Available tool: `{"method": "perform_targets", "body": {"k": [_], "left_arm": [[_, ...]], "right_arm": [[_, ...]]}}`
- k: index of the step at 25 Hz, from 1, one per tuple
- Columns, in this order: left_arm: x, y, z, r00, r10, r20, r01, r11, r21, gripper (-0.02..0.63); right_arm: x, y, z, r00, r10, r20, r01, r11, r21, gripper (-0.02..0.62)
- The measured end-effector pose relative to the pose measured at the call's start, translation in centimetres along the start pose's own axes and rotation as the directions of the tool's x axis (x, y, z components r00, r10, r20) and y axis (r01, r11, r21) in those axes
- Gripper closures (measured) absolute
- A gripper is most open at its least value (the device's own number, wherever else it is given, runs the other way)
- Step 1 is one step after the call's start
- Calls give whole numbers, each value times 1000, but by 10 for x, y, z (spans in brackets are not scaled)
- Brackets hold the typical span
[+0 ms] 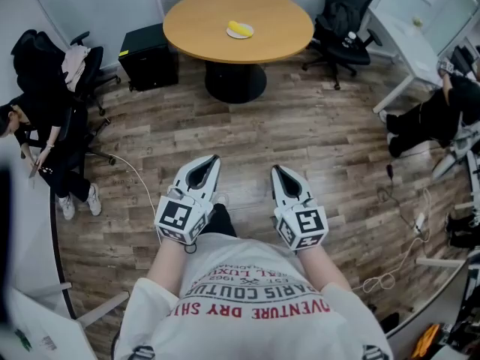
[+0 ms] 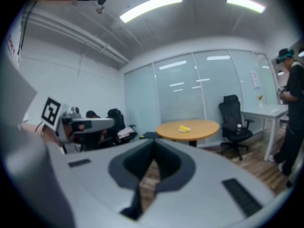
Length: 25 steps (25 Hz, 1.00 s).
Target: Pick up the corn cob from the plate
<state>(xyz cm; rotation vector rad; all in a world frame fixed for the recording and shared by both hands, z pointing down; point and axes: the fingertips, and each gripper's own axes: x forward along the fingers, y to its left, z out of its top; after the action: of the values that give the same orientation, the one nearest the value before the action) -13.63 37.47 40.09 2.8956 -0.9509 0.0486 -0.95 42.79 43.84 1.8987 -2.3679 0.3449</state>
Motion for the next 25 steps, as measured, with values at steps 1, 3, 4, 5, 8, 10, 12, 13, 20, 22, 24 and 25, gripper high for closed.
{"method": "perform_targets", "body": {"k": [1, 3, 4, 5, 8, 10, 12, 13, 20, 22, 24, 25], "left_arm": [[8, 9, 2, 1000, -6, 3, 6, 1000, -1, 572], [25, 30, 8, 1000, -19, 12, 19, 1000, 2, 572], [34, 42, 11, 1000, -26, 15, 26, 1000, 5, 572], [43, 55, 14, 999, -33, 17, 33, 999, 7, 572], [71, 98, 21, 998, -52, 21, 52, 999, 5, 572], [90, 125, 25, 998, -62, 23, 62, 998, 5, 572], [108, 149, 27, 997, -72, 22, 72, 997, 12, 572], [117, 160, 29, 997, -75, 22, 75, 997, 16, 572], [162, 221, 27, 998, -66, -6, 66, 998, -24, 572], [175, 232, 25, 998, -60, -13, 59, 998, -33, 572], [189, 244, 23, 999, -50, -18, 49, 998, -37, 572], [196, 250, 22, 999, -42, -22, 41, 999, -36, 572]], "right_arm": [[12, -3, 3, 1000, -4, -1, 4, 1000, 0, 566], [38, -9, 10, 1000, -13, -1, 13, 1000, -2, 566], [52, -12, 14, 1000, -20, 0, 20, 1000, -2, 566], [66, -15, 19, 1000, -29, 1, 29, 1000, 1, 566], [111, -24, 31, 998, -56, 0, 56, 998, 10, 566], [140, -30, 38, 998, -68, -2, 68, 998, 8, 566], [165, -36, 44, 997, -77, -2, 77, 997, -2, 566], [178, -40, 48, 997, -81, -3, 81, 997, -8, 566], [251, -55, 64, 997, -70, -35, 70, 998, -4, 566], [271, -60, 67, 998, -56, -39, 56, 998, -4, 566], [291, -70, 69, 998, -45, -41, 45, 999, -3, 566], [301, -75, 69, 998, -38, -44, 38, 999, -1, 566]]}}
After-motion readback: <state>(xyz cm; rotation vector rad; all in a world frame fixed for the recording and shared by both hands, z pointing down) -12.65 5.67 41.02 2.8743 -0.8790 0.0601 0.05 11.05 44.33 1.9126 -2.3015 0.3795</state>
